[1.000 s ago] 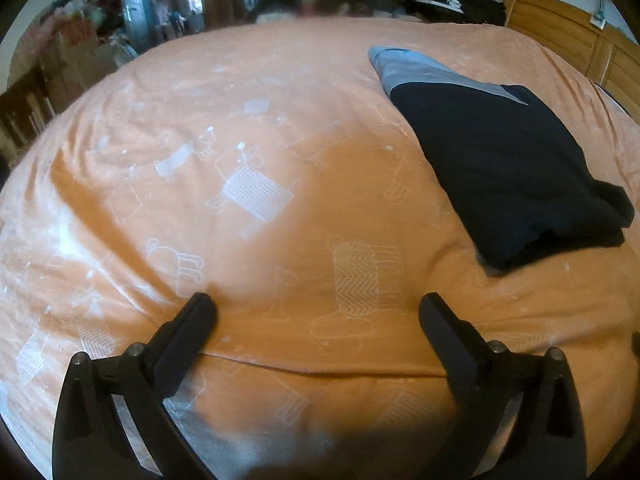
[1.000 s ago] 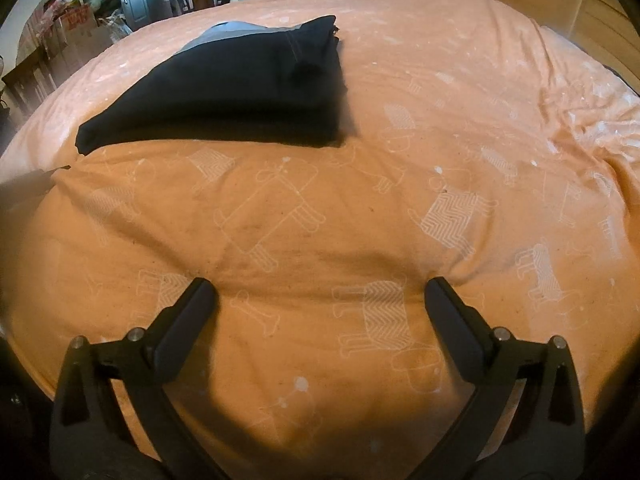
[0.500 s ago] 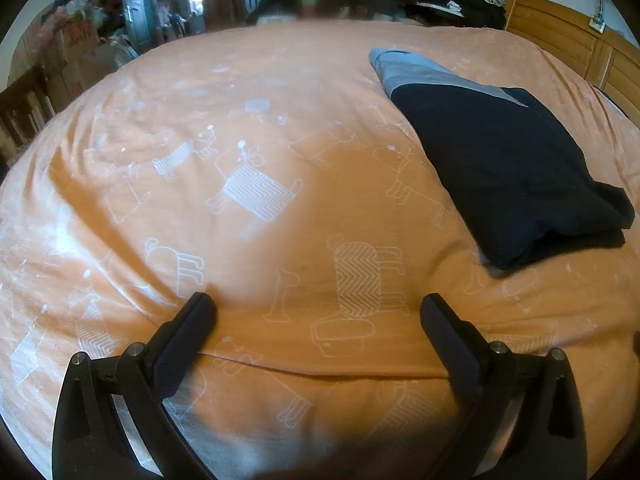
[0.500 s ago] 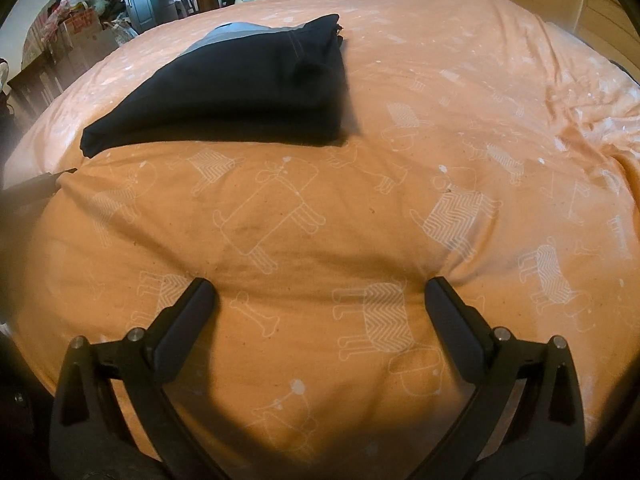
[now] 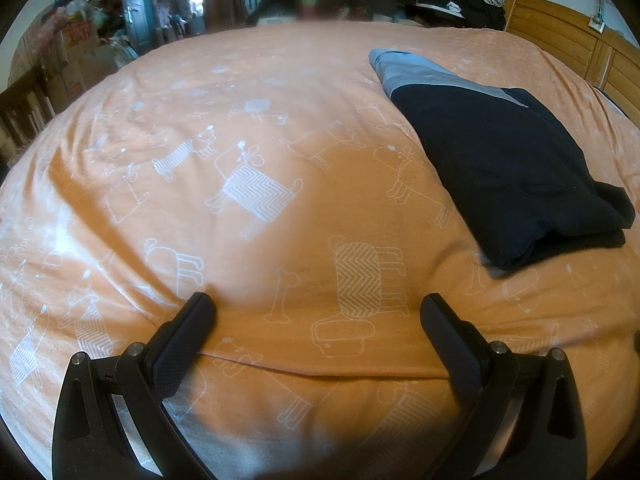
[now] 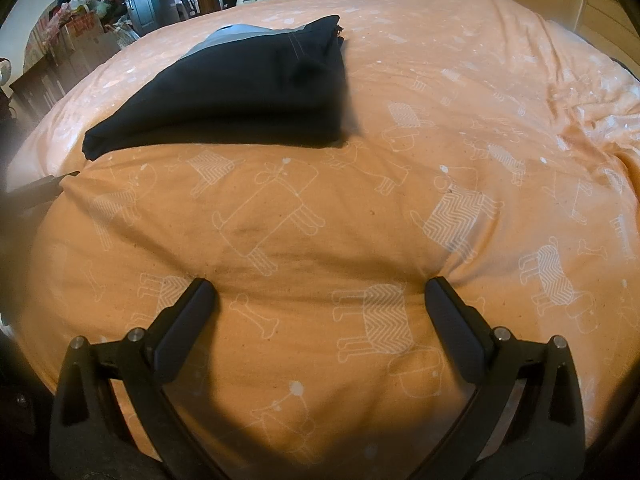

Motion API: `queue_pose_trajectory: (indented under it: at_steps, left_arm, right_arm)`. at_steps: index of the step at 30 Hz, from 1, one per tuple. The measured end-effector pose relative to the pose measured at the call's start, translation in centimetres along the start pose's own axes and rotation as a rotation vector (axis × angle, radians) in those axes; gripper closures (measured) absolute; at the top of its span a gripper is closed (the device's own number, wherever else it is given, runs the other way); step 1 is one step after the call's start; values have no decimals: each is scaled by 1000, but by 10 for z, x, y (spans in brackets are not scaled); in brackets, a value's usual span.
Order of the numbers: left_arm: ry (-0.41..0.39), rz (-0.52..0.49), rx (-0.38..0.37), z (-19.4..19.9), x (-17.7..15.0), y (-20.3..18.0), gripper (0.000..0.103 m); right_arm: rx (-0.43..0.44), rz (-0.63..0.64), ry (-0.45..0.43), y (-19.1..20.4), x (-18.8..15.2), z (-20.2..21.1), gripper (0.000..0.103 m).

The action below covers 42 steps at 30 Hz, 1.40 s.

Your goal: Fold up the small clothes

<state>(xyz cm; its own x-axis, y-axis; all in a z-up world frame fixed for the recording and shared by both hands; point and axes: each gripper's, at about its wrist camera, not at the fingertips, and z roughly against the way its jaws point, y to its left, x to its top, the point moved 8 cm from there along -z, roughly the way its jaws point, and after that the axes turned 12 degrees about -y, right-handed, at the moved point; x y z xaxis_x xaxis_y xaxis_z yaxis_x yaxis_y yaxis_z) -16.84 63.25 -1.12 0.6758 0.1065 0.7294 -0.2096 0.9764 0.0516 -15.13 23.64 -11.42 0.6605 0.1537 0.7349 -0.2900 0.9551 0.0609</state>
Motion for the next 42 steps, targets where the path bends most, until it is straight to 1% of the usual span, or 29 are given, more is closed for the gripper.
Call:
queue_pose_trajectory:
  at_steps: [42]
  left_arm:
    - [-3, 0, 2, -1, 1, -2, 0]
  right_arm:
    - [-9, 11, 0, 2, 3, 0, 0]
